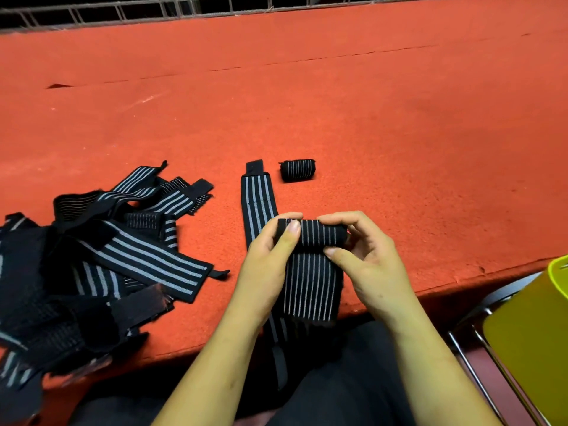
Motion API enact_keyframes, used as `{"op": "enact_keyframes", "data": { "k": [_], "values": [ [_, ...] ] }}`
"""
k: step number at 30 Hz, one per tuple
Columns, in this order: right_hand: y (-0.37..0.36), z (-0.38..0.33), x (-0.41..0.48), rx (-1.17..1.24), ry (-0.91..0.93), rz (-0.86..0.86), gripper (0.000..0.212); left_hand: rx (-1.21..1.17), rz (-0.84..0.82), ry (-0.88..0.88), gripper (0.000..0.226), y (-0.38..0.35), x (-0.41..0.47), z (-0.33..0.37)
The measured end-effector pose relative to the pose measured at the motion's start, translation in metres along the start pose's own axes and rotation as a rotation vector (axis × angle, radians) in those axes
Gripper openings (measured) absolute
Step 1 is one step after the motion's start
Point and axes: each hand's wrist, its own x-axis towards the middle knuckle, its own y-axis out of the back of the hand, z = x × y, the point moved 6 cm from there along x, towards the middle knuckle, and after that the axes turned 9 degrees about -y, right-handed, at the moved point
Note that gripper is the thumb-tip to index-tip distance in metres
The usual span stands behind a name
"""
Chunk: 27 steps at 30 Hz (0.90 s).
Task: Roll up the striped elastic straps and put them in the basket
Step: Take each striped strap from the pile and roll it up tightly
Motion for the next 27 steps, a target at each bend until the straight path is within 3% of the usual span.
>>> {"op": "enact_keyframes", "data": {
  "k": [3, 8, 11, 13, 15, 18, 21, 24, 27],
  "values": [
    [0.004, 0.003, 0.002, 0.067, -0.063, -0.007, 0.023, -0.1, -0.067, -0.019, 0.037, 0.0, -0.003, -0.001],
    [0.004, 0.011, 0.005, 0.012, -0.134, 0.005, 0.028, -0.037, -0.139, -0.069, 0.059, -0.004, -0.003, -0.003],
    [0.006, 0.01, 0.003, 0.071, -0.118, 0.016, 0.033, -0.011, -0.078, -0.036, 0.05, -0.001, -0.002, -0.007],
    [0.008, 0.008, 0.002, 0.02, -0.074, 0.03, 0.033, -0.008, -0.087, 0.023, 0.035, 0.0, -0.002, -0.013],
    [0.009, 0.006, 0.001, -0.066, -0.016, 0.05, 0.037, -0.016, -0.088, 0.065, 0.034, 0.0, -0.003, -0.016],
    [0.007, 0.005, 0.0, -0.151, 0.032, 0.058, 0.041, -0.169, -0.041, 0.126, 0.029, -0.001, -0.006, -0.013],
    [0.005, 0.012, 0.0, -0.07, -0.007, 0.041, 0.043, -0.271, -0.047, 0.125, 0.024, -0.005, -0.007, -0.008],
    [0.009, 0.017, 0.001, -0.061, -0.045, -0.012, 0.045, -0.242, -0.008, 0.107, 0.029, 0.0, -0.005, -0.007],
    [0.008, 0.024, 0.004, 0.043, -0.16, -0.122, 0.03, -0.223, -0.01, 0.087, 0.042, 0.0, -0.005, -0.008]
  ]
}}
